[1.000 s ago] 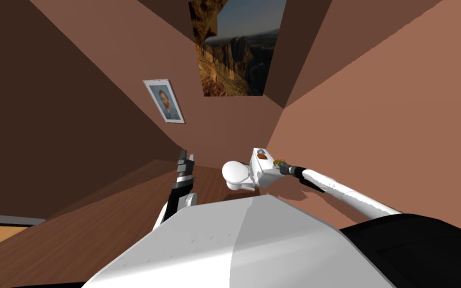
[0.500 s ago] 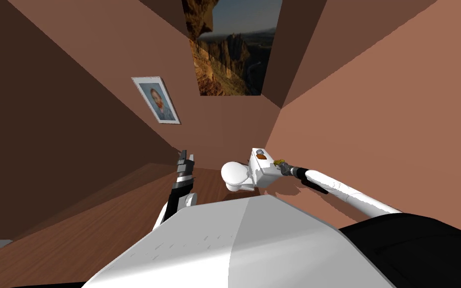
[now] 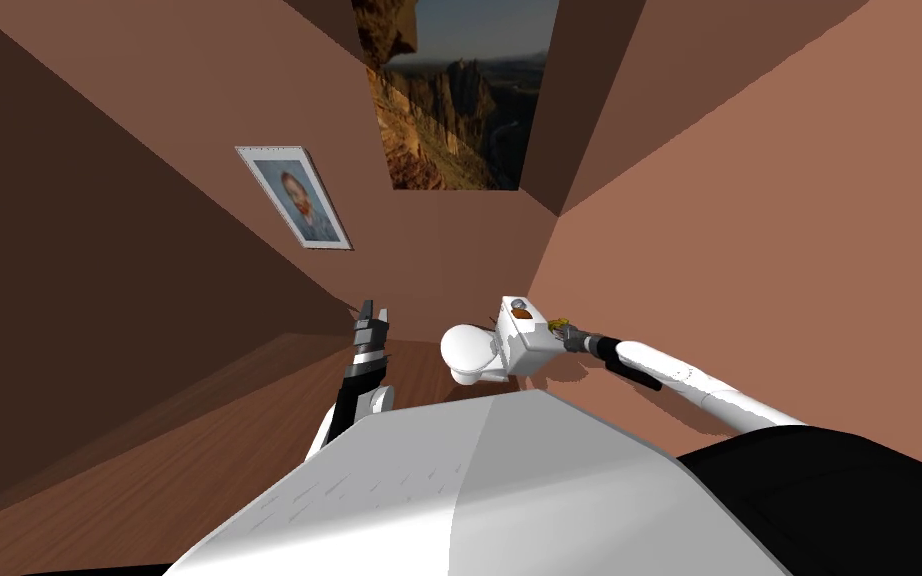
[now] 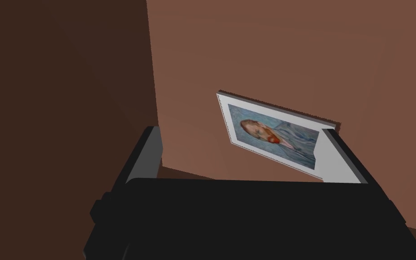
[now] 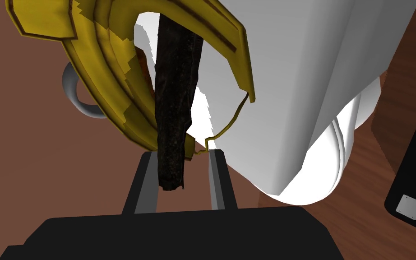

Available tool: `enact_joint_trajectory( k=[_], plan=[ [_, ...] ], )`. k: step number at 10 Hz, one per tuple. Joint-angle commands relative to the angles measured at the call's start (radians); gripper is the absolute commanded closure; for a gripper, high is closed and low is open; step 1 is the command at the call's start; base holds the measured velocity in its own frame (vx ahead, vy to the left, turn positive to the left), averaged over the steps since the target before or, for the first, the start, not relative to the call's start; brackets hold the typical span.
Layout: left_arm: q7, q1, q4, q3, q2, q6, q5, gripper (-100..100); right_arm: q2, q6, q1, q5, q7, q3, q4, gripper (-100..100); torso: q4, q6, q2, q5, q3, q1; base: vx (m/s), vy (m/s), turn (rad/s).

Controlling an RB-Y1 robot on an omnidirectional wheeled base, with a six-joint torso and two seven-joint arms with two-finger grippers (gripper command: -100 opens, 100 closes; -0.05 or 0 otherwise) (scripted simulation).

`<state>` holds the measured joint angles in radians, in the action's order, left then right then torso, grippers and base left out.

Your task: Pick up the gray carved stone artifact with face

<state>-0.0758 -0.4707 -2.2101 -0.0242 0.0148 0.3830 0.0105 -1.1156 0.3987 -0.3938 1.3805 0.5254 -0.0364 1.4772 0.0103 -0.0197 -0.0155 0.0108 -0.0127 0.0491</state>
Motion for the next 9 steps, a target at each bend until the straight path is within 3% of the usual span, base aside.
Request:
enact_joint_trajectory(
  k=[1, 2, 3, 6, 8, 9],
  plan=[
    [0.0, 0.0, 0.0, 0.0, 0.0, 0.0, 0.0, 0, 0.0, 0.0, 0.001, -0.05, 0.05, 0.0, 0.002, 100, 0.0, 0.0, 0.0, 0.0, 0.0, 0.0, 0.012, -0.001, 0.053],
    [0.0, 0.0, 0.0, 0.0, 0.0, 0.0, 0.0, 0, 0.0, 0.0, 0.001, -0.059, 0.076, 0.0, 0.002, 100, -0.001, 0.0, 0.001, 0.0, 0.001, 0.001, -0.001, -0.008, 0.025],
    [0.0, 0.0, 0.0, 0.0, 0.0, 0.0, 0.0, 0, -0.013, -0.004, -0.029, -0.1, 0.107, -0.011, 0.002, 100, -0.001, -0.001, 0.003, 0.0, 0.002, 0.002, 0.09, 0.031, -0.227],
    [0.0, 0.0, 0.0, 0.0, 0.0, 0.0, 0.0, 0, -0.013, -0.004, -0.029, -0.188, 0.189, -0.011, 0.002, 100, 0.0, 0.0, 0.0, 0.0, 0.0, -0.001, 0.054, 0.042, -0.065],
    [0.0, 0.0, 0.0, 0.0, 0.0, 0.0, 0.0, 0, -0.013, -0.004, -0.029, -0.205, 0.228, -0.011, 0.002, 100, -0.001, 0.0, 0.004, 0.0, 0.002, 0.001, -0.008, -0.007, 0.016],
    [0.0, 0.0, 0.0, 0.0, 0.0, 0.0, 0.0, 0, -0.027, -0.008, -0.059, -0.252, 0.265, -0.022, 0.003, 100, -0.002, -0.001, 0.005, 0.0, 0.003, 0.002, 0.088, 0.046, -0.254]
  ],
)
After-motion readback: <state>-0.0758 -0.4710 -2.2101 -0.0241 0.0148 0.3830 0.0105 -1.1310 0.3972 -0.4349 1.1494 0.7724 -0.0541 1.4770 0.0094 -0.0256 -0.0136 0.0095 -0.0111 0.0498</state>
